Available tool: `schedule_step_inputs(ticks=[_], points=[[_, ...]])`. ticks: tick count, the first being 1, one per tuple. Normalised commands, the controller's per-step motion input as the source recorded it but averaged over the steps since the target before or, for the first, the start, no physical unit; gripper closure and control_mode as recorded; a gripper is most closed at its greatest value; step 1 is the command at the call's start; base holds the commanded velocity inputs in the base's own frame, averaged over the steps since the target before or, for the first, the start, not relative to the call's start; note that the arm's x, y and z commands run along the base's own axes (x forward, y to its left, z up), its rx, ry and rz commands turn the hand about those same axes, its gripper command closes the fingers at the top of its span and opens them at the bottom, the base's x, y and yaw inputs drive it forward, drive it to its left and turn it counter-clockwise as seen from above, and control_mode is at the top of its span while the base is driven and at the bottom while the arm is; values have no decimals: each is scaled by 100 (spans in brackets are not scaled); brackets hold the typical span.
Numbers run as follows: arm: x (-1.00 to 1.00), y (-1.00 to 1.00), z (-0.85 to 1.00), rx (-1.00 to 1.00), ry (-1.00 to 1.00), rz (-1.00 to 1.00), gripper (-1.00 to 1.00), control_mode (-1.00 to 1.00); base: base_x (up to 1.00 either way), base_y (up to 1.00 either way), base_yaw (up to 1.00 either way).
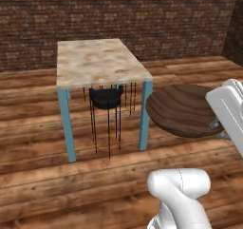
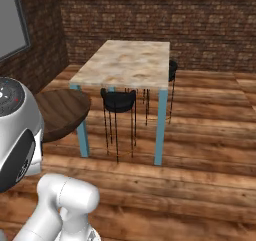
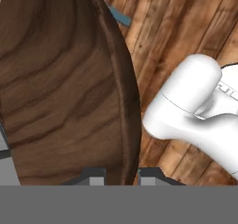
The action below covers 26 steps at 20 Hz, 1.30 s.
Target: Pick up the bowls from the cabinet and place each bowl in front of a stool on the dining counter.
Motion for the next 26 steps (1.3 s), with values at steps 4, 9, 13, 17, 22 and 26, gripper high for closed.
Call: schedule_step_inputs(ticks=[4,9,13,17,22,26], points=[[0,0,0,0,0,0,100,100,100,8,0],[0,0,0,0,0,0,100,100,100,0,0],[0,0,0,0,0,0,100,100,100,0,0],[0,0,0,0,0,0,100,100,100,2,0],[0,0,0,0,0,0,100,100,100,0,0],[0,0,0,0,0,0,100,100,100,0,0]])
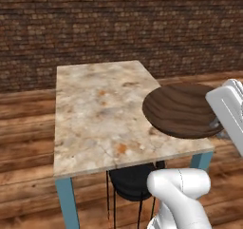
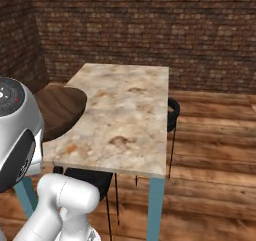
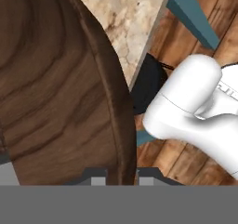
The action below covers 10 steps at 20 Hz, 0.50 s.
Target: Pick up the bowls from the cabinet and place each bowl in front of a stool on the dining counter.
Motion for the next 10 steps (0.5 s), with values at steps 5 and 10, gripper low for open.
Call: schedule_step_inputs(ticks=[5,10], points=[[40,0,-21,1,1,0,100,-100,60,0,0],[100,9,-68,1,5,0,100,-100,0,0,0]])
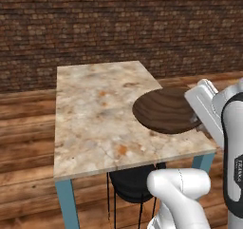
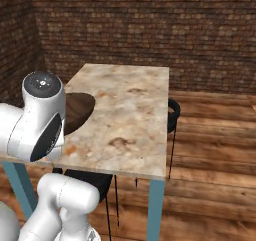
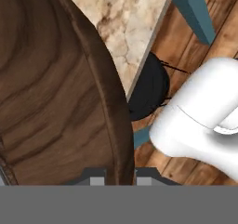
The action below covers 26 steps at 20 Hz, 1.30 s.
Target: Pick up the bowls from the cabinet and place each bowl in front of a stool on the dining counter.
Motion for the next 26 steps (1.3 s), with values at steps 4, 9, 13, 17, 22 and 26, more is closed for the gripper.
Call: schedule_step_inputs(ticks=[4,9,13,17,22,26], points=[[100,7,-68,3,5,0,100,-100,0,0,0],[100,3,-72,6,9,0,100,-100,0,0,0],[100,0,-78,7,8,0,100,-100,0,0,0],[100,9,-86,2,8,0,100,-100,0,0,0],[100,18,-79,0,6,1,100,-100,0,0,0],[100,18,-60,0,4,0,100,-100,0,0,0]])
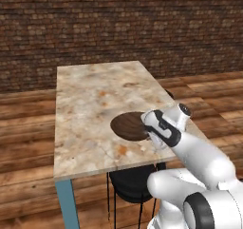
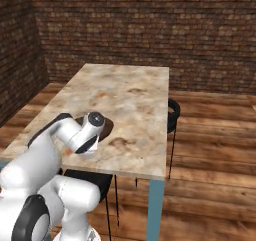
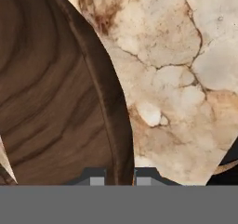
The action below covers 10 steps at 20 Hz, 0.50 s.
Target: Pick up the bowls from the cabinet and place each bowl in front of a stool on the dining counter.
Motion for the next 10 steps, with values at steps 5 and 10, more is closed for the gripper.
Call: schedule_step_inputs(ticks=[5,10], points=[[75,5,-19,0,0,0,100,-100,0,0,0],[36,0,-5,0,4,0,100,-100,0,0,0]])
